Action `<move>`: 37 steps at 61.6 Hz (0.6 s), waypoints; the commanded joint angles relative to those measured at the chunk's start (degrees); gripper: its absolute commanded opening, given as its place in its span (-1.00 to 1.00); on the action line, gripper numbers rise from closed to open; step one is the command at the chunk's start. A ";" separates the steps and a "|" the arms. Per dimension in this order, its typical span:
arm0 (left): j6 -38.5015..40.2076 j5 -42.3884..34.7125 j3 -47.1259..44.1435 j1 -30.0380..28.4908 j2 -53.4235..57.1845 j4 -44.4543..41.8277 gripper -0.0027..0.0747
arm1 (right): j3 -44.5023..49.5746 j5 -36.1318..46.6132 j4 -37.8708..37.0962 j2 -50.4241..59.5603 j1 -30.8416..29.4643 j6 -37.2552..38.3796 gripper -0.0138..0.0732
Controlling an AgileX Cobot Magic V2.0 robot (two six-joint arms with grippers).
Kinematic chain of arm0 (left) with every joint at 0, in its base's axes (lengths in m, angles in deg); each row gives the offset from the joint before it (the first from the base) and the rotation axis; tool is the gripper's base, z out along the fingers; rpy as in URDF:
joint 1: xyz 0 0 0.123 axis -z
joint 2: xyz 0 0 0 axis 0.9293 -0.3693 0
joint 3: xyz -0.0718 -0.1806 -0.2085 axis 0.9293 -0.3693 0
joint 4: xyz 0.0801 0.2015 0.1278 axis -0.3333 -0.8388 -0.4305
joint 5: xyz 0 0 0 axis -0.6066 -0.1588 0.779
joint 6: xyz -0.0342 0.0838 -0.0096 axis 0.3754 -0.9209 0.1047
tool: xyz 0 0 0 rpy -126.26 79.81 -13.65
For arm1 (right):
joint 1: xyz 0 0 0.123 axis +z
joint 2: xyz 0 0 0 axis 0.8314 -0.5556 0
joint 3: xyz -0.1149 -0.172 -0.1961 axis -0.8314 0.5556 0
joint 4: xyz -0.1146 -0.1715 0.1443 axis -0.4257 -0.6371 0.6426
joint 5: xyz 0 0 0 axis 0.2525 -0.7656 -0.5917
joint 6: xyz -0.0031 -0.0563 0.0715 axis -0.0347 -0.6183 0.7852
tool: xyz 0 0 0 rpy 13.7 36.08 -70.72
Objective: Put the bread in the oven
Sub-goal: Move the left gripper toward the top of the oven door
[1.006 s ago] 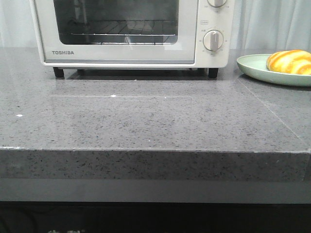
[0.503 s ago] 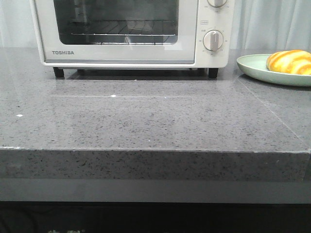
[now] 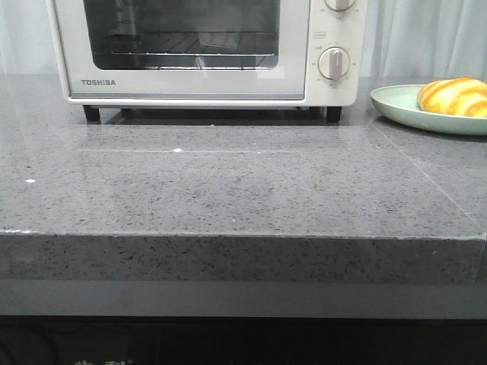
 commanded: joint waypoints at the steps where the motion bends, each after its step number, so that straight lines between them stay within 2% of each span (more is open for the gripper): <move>1: -1.27 -5.06 2.06 3.44 -0.96 0.86 -0.98 | -1.95 3.62 -0.34 -0.44 -0.25 -0.55 -0.95; 13: -1.81 -5.42 2.06 8.95 -2.91 0.34 -0.98 | -1.95 3.62 -0.69 -0.45 -0.25 -0.55 -0.94; 17: -1.81 -5.42 2.06 9.74 -3.17 0.34 -0.98 | -1.95 3.62 -0.77 -0.45 -0.25 -0.55 -0.81; 20: -1.81 -5.42 2.06 10.01 -3.26 0.34 -0.98 | -1.95 3.62 -0.82 -0.45 -0.25 -0.55 -0.61; 31: -1.81 -6.95 2.06 10.01 -4.97 0.34 -0.98 | -1.95 3.62 -0.82 -0.45 -0.25 -0.55 0.46; 33: -1.81 -7.61 2.27 10.01 -5.48 0.34 -0.98 | -1.95 3.62 -0.82 -0.45 -0.25 -0.55 0.58; 37: -1.81 -8.85 3.13 10.33 -6.94 0.34 -0.98 | -1.95 3.62 -0.77 -0.45 -0.25 -0.55 0.70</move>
